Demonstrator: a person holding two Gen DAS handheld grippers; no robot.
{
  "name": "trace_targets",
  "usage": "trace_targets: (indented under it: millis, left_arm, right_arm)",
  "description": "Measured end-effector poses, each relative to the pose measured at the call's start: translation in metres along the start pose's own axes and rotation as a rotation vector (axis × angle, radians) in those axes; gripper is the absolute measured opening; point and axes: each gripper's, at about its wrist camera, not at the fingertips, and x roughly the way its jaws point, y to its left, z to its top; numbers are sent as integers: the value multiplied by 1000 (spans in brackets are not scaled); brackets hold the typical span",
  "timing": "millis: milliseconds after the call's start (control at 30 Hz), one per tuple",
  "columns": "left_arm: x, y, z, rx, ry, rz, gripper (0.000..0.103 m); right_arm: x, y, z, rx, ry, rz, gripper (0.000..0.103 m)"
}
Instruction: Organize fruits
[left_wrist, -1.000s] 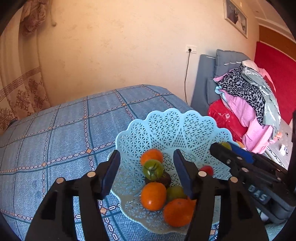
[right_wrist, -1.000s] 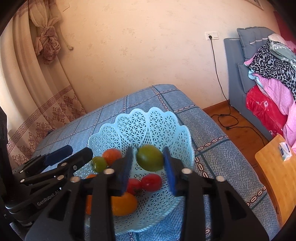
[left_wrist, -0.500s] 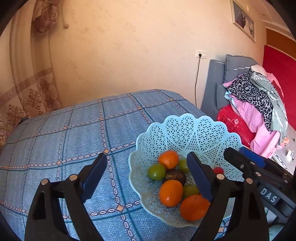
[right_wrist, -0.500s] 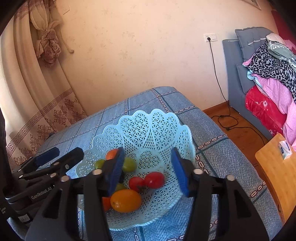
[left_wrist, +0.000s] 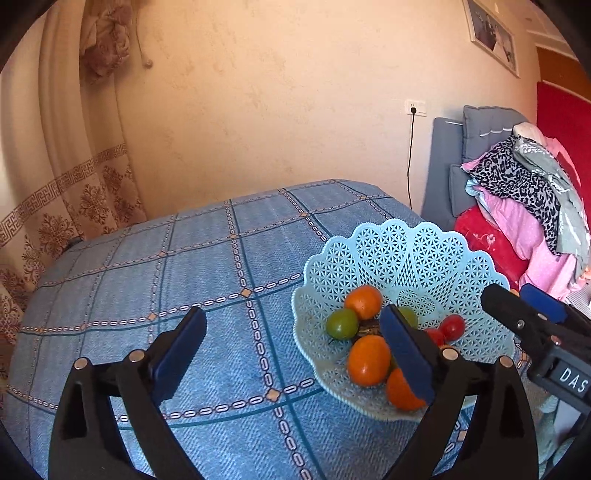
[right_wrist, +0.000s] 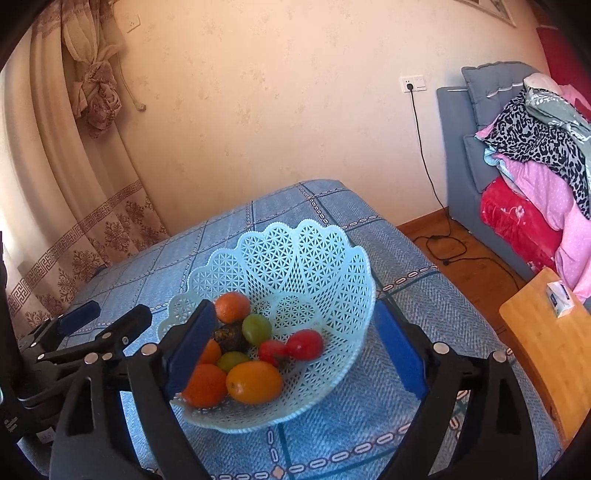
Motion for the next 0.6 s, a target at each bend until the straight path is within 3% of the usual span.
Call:
trace_targets:
  millis: [600]
  left_arm:
    - [-39,11,-19,18,-50,51,97]
  right_arm:
    - [-26,12,-17,-54,-10,-37,98]
